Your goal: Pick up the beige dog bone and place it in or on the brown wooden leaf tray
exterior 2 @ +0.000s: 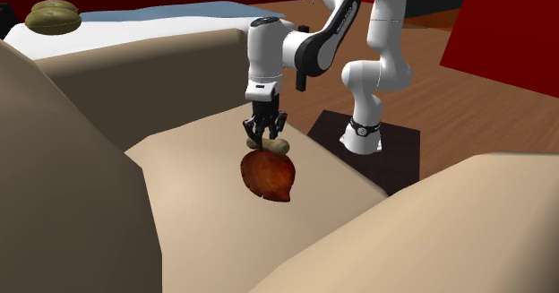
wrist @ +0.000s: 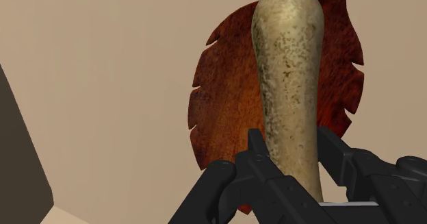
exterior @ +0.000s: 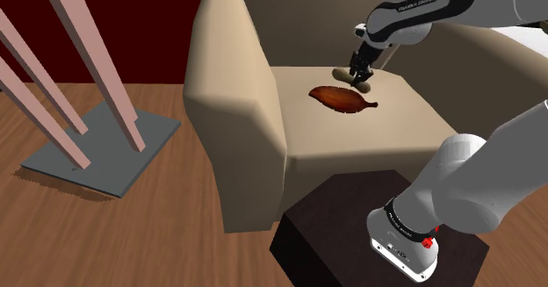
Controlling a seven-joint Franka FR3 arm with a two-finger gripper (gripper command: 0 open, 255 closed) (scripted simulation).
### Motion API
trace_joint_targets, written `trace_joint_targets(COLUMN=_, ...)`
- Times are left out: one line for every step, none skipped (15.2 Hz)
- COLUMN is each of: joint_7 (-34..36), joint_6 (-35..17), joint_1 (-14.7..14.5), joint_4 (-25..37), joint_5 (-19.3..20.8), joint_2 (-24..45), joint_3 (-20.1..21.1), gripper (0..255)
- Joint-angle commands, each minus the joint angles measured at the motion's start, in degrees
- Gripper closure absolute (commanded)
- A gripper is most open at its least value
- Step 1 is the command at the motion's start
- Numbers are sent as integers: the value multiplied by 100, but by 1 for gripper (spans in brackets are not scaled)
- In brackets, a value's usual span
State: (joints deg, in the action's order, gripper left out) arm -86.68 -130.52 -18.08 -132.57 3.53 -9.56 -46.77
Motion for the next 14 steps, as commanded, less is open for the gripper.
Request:
trace_joint_targets(joint_7=-42, joint_6=-177, joint_1=-22, joint_4=-111, joint_5=-67, joint_2=81, joint_3=-27, gripper=255)
trace_joint_targets(joint_7=-87, joint_6=-258, joint_1=-36, joint_4=-148, joint_5=-121, joint_2=141, joint_3=-50, gripper=255)
trace_joint_targets(joint_7=-134, joint_6=-339, joint_1=-50, joint_4=-184, joint_5=-179, joint_2=203, joint_3=-73, gripper=255)
trace_joint_targets(joint_7=-184, joint_6=-420, joint_1=-65, joint_4=-219, joint_5=-242, joint_2=267, joint_3=-96, gripper=255)
trace_joint_targets(joint_7=-238, joint_6=-500, joint_1=-80, joint_4=-253, joint_5=-309, joint_2=334, joint_3=-117, gripper=255)
trace_joint_targets(joint_7=-295, joint_6=-580, joint_1=-95, joint_4=-285, joint_5=-382, joint_2=404, joint_3=-138, gripper=255)
trace_joint_targets(joint_7=-357, joint_6=-659, joint_1=-109, joint_4=-316, joint_5=-460, joint_2=475, joint_3=-157, gripper=255)
trace_joint_targets(joint_7=-422, joint_6=-737, joint_1=-123, joint_4=-345, joint_5=-544, joint_2=550, joint_3=-174, gripper=255)
trace_joint_targets(joint_7=-491, joint_6=-814, joint_1=-136, joint_4=-372, joint_5=-633, joint_2=627, joint_3=-189, gripper=255)
trace_joint_targets(joint_7=-566, joint_6=-892, joint_1=-149, joint_4=-399, joint_5=-731, joint_2=708, joint_3=-203, gripper=255)
trace_joint_targets(joint_7=-566, joint_6=-892, joint_1=-146, joint_4=-399, joint_5=-732, joint_2=709, joint_3=-200, gripper=255)
trace_joint_targets(joint_7=-565, joint_6=-893, joint_1=-144, joint_4=-399, joint_5=-731, joint_2=708, joint_3=-199, gripper=255)
trace_joint_targets(joint_7=-566, joint_6=-892, joint_1=-144, joint_4=-399, joint_5=-732, joint_2=709, joint_3=-198, gripper=255)
trace_joint_targets(joint_7=-566, joint_6=-892, joint_1=-144, joint_4=-399, joint_5=-732, joint_2=709, joint_3=-198, gripper=255)
